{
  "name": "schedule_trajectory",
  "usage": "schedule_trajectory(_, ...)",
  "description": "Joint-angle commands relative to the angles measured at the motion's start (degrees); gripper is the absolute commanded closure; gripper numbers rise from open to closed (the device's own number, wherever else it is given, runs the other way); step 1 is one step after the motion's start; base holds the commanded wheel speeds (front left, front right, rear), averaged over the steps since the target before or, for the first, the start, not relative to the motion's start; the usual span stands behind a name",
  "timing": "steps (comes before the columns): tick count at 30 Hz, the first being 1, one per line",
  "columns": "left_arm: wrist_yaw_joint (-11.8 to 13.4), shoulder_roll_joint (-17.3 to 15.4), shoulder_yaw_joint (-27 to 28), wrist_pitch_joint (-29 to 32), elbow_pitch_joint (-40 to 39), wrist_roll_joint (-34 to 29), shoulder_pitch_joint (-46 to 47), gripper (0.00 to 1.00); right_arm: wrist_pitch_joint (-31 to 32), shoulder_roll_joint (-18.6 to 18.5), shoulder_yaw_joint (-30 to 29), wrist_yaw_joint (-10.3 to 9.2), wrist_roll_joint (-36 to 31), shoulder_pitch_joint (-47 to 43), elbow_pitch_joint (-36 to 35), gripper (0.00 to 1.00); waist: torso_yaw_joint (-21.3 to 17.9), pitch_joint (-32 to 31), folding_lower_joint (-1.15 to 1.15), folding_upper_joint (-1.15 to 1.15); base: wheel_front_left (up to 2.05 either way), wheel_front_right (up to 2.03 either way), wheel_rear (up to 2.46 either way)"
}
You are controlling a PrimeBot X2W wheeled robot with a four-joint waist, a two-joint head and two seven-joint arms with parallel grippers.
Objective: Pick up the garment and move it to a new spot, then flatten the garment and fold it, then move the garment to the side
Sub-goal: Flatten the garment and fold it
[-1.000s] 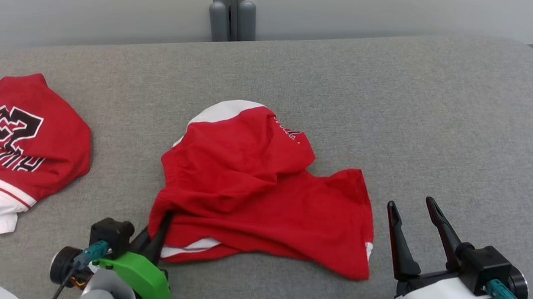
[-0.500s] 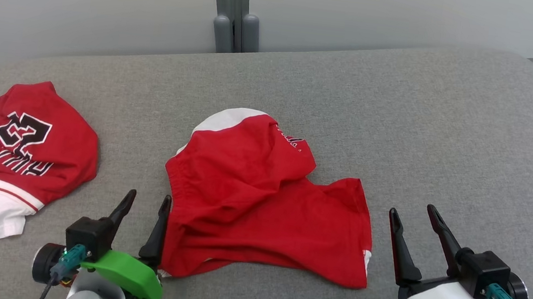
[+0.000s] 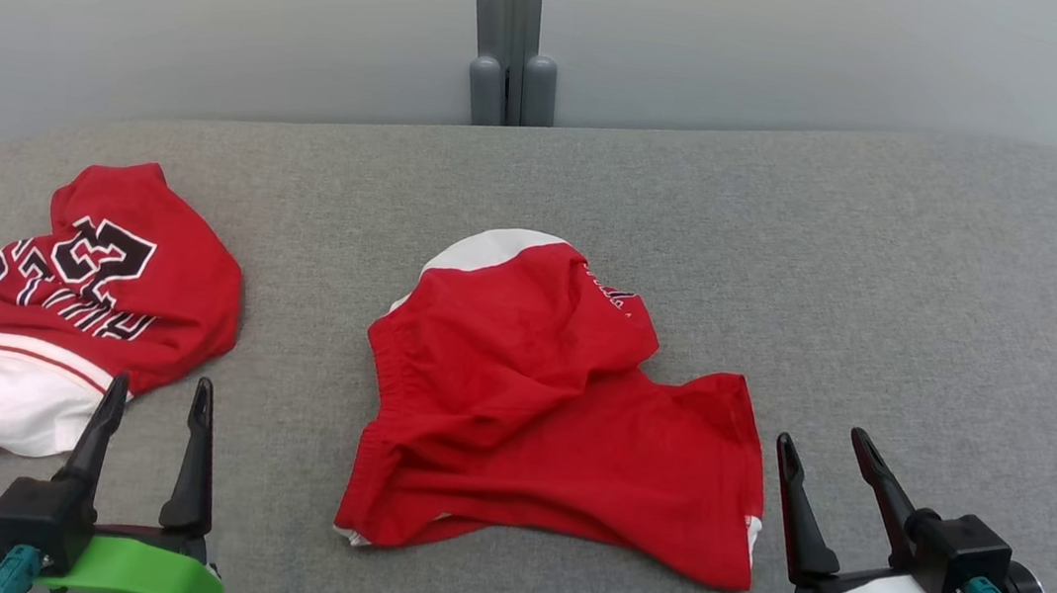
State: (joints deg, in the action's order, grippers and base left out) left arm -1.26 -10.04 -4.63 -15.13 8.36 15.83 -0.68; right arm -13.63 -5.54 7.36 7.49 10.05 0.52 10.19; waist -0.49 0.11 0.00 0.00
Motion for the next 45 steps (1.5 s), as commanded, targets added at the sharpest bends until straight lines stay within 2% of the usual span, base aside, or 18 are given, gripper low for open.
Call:
schedule_trajectory(1, -0.34, -0.49, 0.64, -0.02, -0.67, -0.83, -0.9, 0.0, -0.02, -0.09, -0.24, 0.0, 0.07, -0.49, 0.26, 0.0, 0.44, -0.09, 0.0, 0.0, 0.0, 0.0, 0.0)
schedule_trajectory(7, -0.95, 0.26, 1.13, -0.01, -1.53, -2.07, -1.73, 0.0, 0.34, -0.87, 0.06, 0.0, -0.28, 0.21, 1.96, 0.0, 1.43, 0.0, 0.0, 0.0, 0.0, 0.0, 0.0)
schedule_trajectory(14, -1.69, 0.84, 1.15, -0.02, -0.85, -3.35, -0.23, 0.0, 2.95, -3.36, 1.37, 0.0, -0.82, 5.6, 6.4, 0.0, 2.43, 1.06, 0.0, 0.0, 0.0, 0.0, 0.0)
schedule_trajectory(22, -2.19, 1.15, 1.18, -0.01, -0.01, -4.18, 1.4, 0.0, 6.08, -5.38, 3.04, 0.0, 0.37, 12.02, 17.16, 0.0, 5.42, 2.31, 0.0, 0.0, 0.0, 0.0, 0.0)
schedule_trajectory(32, -2.97, 2.45, 0.8, -0.01, 0.65, -4.28, 2.97, 0.0, 4.95, -6.03, 7.17, 0.0, 3.01, 19.97, 31.19, 0.0, 9.01, 5.19, 0.0, 0.0, 0.0, 0.0, 0.0)
schedule_trajectory(33, -3.11, 2.59, 0.73, -0.01, 0.76, -4.31, 3.23, 0.0, 4.94, -5.92, 7.56, 0.0, 3.68, 20.89, 32.98, 0.41, 9.26, 5.51, 0.0, 0.0, 0.0, 0.0, 0.0)
schedule_trajectory(34, -3.21, 2.72, 0.69, -0.01, 0.81, -4.43, 3.41, 0.0, 4.85, -5.96, 8.1, 0.0, 4.02, 21.55, 34.19, 0.66, 9.47, 5.79, 0.0, 0.0, 0.0, 0.0, 0.0)
schedule_trajectory(35, -3.2, 2.88, 0.68, -0.01, 0.9, -4.52, 3.63, 0.0, 4.22, -5.96, 8.85, 0.0, 4.59, 22.49, 35.4, 1.0, 9.65, 6.08, 0.0, 0.0, 0.0, 0.0, 0.0)
schedule_trajectory(40, -3.3, 3.28, 1.23, -0.02, 1.21, -4.74, 3.73, 0.0, 0.51, -6.1, 11.32, 0.0, 6.8, 25.05, 36.75, 1.0, 9.1, 6.69, 0.0, 0.0, 0.0, 0.0, 0.0)
schedule_trajectory(45, -3.66, 3.76, 1.22, -0.01, 1.88, -4.98, 4.25, 0.0, -1.27, -7.47, 10.8, 0.0, 11.47, 27.88, 33.2, 1.0, 8.07, 6.83, 0.0, 0.0, 0.0, 0.0, 0.0)
